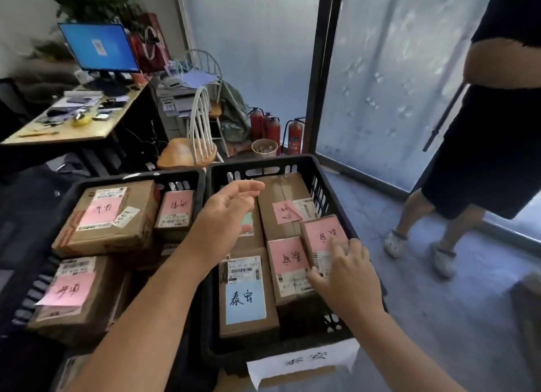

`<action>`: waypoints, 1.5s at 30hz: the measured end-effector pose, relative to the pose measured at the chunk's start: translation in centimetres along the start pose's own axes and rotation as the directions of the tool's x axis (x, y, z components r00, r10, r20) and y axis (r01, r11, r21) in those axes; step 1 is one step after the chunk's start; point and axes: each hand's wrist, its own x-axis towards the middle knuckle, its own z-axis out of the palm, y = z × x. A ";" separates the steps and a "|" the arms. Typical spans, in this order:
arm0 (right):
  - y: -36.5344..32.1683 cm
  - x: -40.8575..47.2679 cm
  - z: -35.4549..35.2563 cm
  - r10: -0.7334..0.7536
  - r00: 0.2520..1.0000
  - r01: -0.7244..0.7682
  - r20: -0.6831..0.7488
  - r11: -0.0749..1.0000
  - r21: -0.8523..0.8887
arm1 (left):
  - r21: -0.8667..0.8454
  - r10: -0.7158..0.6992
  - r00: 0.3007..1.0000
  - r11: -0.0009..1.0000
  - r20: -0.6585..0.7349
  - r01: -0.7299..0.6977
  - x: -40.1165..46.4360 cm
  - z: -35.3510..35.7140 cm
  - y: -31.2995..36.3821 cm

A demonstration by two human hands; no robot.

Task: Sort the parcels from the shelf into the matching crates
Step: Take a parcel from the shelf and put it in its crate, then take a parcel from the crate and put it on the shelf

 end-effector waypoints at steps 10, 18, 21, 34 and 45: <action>1.0 1.4 4.3 0.043 0.958 -0.078 0.284 0.991 0.112 | 0.026 -0.024 0.999 0.999 0.043 0.023 -0.2 -3.3 -2.8; 0.9 1.8 4.2 0.026 0.970 -0.018 0.240 0.999 -0.036 | 0.106 -0.006 1.000 0.994 0.015 0.005 -1.3 -5.6 -1.7; 0.3 1.7 2.8 -0.021 0.984 0.018 0.177 1.000 0.022 | 0.210 0.028 1.000 0.977 0.002 -0.028 -2.2 -6.4 -0.4; -14.2 -1.3 -15.2 -0.516 0.837 0.547 -0.184 0.786 0.288 | 0.361 0.190 0.952 0.928 -0.238 -0.095 -8.6 -9.1 5.1; -19.7 -10.5 -19.7 -0.923 0.353 0.865 -0.155 0.259 0.430 | 0.503 0.249 0.634 0.826 -0.732 0.256 -26.9 -8.0 9.6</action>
